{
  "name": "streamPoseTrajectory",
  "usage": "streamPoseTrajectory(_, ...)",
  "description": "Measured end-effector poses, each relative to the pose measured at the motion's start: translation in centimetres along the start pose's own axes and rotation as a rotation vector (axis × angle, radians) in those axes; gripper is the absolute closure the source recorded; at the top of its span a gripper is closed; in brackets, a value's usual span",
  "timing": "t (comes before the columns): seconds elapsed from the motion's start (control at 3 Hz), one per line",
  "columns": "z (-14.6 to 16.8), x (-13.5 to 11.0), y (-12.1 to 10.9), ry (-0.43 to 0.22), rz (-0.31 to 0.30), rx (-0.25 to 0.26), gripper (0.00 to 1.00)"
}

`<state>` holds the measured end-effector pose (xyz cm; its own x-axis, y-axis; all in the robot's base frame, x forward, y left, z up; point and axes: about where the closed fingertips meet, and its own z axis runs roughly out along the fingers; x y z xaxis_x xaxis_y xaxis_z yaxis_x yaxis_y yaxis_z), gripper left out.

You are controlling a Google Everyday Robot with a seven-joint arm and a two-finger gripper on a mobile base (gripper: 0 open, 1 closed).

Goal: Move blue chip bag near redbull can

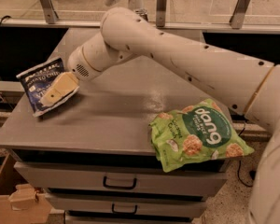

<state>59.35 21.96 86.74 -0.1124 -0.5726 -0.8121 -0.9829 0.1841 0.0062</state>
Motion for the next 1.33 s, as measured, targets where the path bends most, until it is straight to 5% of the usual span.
streamPoseTrajectory(0.67, 3.3, 0.2, 0.4, -0.053, 0.07, -0.031, 0.41)
streamPoseTrajectory(1.33, 1.2, 0.6, 0.0, -0.046, 0.065, 0.032, 0.88)
